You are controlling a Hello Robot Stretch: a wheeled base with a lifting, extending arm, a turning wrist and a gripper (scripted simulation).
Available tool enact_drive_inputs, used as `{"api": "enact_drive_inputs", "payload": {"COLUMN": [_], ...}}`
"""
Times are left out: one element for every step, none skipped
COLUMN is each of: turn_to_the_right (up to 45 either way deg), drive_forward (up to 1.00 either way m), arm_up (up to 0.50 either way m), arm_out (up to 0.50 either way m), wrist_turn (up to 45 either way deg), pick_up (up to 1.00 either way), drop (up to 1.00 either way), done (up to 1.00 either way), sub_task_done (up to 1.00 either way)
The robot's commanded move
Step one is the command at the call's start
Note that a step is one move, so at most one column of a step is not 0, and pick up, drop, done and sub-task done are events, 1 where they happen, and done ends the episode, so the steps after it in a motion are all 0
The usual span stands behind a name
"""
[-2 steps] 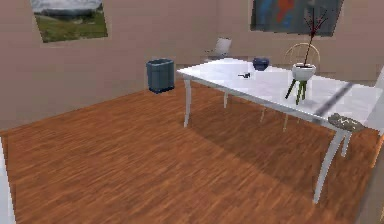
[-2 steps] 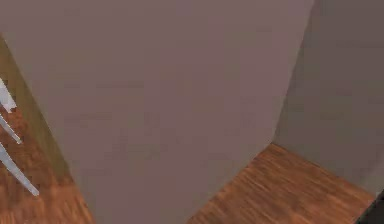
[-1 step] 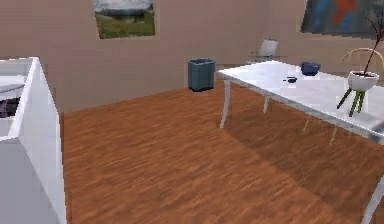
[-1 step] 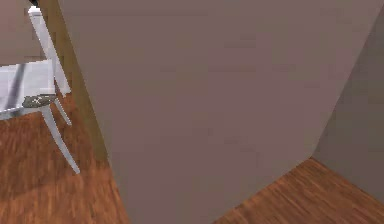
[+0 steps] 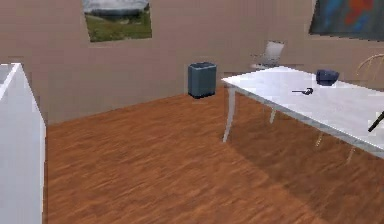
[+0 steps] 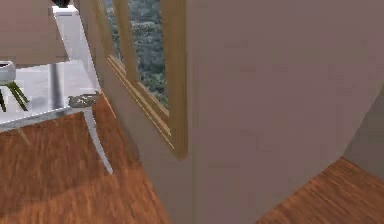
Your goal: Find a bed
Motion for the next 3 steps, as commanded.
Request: {"api": "enact_drive_inputs", "payload": {"turn_to_the_right": [-45.0, -9.0, 0.0], "drive_forward": [0.00, 0.00, 0.20], "arm_up": [0.00, 0.00, 0.00], "arm_out": [0.00, 0.00, 0.00], "wrist_turn": [0.0, 0.0, 0.0], "pick_up": [0.00, 0.00, 0.00], "drop": [0.00, 0.00, 0.00], "done": [0.00, 0.00, 0.00], "sub_task_done": [0.00, 0.00, 0.00]}}
